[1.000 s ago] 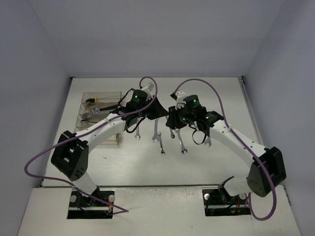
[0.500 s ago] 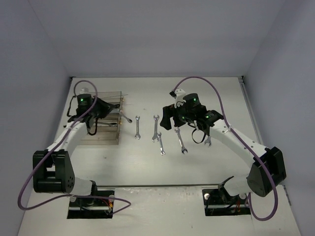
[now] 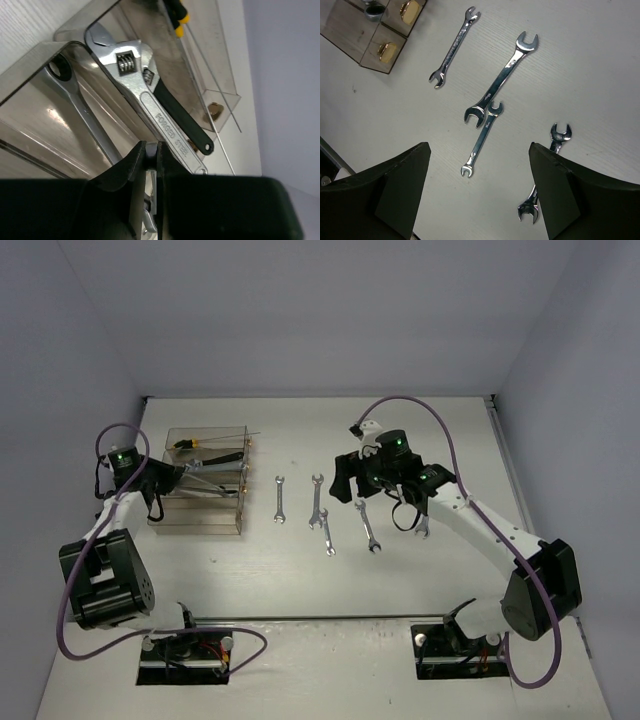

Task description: Sort the tools into containers

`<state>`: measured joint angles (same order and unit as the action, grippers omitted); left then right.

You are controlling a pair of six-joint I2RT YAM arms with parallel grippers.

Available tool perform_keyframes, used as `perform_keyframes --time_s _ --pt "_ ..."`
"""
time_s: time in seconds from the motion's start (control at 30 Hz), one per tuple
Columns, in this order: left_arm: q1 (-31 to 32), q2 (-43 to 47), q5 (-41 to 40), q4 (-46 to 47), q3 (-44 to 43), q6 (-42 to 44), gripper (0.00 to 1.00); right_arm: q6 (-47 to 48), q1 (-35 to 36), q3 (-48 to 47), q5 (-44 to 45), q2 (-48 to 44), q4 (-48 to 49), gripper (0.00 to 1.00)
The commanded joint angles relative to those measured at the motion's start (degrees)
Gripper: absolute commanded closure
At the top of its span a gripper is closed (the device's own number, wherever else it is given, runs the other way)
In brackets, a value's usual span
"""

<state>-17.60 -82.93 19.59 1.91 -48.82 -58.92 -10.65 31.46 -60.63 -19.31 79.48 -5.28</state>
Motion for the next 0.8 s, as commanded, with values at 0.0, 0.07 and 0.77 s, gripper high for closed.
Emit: perform_keyframes --time_s 0.0,0.07,0.77 --pt "-0.24 -1.83 0.67 2.47 -1.33 0.79 0.93 -1.30 -0.50 1.11 1.59 -1.21 2.82 0.23" --pt "-0.24 -2.15 0.62 2.29 -0.85 0.65 0.84 -1.74 -0.43 1.71 2.89 -1.17 2.73 0.23" --pt "34.36 5.92 -21.21 -33.84 -18.29 20.80 0.41 -8.34 -3.35 4.58 19.04 -0.14 -0.44 0.24"
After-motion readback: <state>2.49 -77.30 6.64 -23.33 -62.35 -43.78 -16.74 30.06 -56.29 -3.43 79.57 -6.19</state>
